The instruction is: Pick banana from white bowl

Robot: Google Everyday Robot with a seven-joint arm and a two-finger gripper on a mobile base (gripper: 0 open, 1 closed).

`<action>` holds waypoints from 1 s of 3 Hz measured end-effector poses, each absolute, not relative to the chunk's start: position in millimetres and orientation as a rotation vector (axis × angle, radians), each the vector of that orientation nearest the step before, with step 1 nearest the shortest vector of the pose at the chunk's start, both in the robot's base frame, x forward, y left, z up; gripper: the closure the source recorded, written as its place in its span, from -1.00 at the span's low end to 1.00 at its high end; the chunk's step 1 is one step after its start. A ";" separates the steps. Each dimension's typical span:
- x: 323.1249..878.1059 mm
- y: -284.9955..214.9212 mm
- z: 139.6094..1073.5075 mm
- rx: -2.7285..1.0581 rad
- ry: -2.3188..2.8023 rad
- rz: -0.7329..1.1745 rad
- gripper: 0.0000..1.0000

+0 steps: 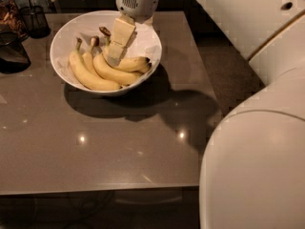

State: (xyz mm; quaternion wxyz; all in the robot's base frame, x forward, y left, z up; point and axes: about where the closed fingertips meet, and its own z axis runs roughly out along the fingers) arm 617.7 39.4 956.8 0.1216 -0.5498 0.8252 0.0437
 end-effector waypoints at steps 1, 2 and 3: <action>622.8 50.4 954.1 -1.630 2.406 0.098 -0.72; 628.8 59.0 953.7 -1.645 2.401 0.071 -0.54; 634.2 67.0 950.7 -1.664 2.398 0.048 -0.42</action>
Offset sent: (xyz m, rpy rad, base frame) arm -0.0042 0.0085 -0.0030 -0.1357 0.0627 0.0340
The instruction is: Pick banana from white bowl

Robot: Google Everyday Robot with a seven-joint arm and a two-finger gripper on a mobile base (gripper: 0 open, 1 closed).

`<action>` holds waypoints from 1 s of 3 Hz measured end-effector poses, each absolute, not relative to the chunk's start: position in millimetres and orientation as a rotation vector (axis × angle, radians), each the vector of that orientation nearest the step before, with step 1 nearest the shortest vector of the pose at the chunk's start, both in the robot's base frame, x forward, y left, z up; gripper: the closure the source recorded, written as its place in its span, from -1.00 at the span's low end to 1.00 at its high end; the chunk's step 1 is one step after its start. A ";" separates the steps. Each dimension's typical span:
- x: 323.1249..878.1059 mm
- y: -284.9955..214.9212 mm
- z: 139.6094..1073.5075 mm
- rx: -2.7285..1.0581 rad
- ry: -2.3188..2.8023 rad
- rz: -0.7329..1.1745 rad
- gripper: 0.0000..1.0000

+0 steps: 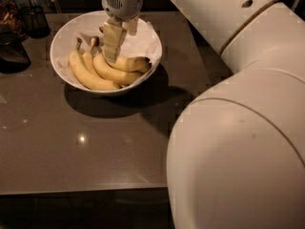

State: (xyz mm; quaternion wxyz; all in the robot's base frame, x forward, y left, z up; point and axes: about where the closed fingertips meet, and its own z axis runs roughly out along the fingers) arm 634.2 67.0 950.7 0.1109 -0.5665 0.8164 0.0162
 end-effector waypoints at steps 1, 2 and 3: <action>640.8 72.3 946.1 -1.674 2.401 0.027 -0.18; 648.6 74.4 939.3 -1.675 2.415 0.015 -0.30; 655.8 76.2 932.0 -1.676 2.432 0.009 -0.36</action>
Offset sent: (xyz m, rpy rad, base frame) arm -0.0012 -0.0137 -0.0178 -0.1277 0.1080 -0.0123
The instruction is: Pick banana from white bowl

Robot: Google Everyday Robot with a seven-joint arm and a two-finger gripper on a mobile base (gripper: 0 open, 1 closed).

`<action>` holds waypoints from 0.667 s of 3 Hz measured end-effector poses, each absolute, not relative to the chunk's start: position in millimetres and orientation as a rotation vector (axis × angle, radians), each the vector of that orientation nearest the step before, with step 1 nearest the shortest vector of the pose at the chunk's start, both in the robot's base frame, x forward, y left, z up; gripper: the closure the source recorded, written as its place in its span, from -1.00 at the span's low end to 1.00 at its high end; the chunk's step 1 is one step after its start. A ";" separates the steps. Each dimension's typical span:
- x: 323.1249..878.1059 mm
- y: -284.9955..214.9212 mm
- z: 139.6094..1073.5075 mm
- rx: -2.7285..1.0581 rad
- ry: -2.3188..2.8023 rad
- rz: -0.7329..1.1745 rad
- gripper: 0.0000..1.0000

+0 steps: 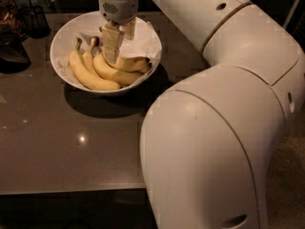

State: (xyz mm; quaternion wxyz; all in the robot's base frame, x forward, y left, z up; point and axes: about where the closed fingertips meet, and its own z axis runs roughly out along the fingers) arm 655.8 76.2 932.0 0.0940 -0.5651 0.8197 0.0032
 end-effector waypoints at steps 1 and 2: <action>663.7 76.6 923.6 -1.671 2.452 0.012 -0.28; 669.3 75.7 916.4 -1.663 2.471 0.020 -0.14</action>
Offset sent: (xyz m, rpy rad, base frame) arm -0.0075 -0.0264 -0.0193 -0.0958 0.1521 -0.0373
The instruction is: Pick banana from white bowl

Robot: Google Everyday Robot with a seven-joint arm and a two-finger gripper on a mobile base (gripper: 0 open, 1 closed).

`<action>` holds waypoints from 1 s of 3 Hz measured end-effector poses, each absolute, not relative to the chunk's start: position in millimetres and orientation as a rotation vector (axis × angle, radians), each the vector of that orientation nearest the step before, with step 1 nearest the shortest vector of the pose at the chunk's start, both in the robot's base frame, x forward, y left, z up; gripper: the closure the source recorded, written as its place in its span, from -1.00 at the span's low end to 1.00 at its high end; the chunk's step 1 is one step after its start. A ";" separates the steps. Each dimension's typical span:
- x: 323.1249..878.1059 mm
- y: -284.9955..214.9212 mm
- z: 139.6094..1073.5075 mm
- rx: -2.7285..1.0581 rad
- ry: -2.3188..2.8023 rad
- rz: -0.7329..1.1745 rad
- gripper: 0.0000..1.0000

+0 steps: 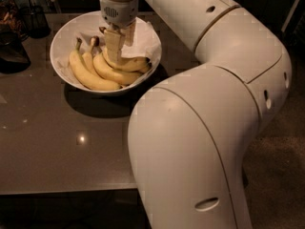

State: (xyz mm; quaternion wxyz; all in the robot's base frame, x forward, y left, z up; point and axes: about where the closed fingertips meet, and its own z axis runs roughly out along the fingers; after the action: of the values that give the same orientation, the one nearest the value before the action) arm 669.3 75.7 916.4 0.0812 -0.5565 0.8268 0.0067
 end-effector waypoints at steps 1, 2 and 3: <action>672.8 75.8 910.8 -1.662 2.485 0.024 -0.14; 673.2 79.7 902.9 -1.678 2.494 0.045 -0.14; 676.7 80.5 894.3 -1.678 2.509 0.068 -0.14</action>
Offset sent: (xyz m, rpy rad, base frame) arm -0.0266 -0.0177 -0.0163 -0.0889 0.1758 0.0097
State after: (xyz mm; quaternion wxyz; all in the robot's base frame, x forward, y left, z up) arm 676.7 80.5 894.3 0.0609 -0.5548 0.8295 0.0225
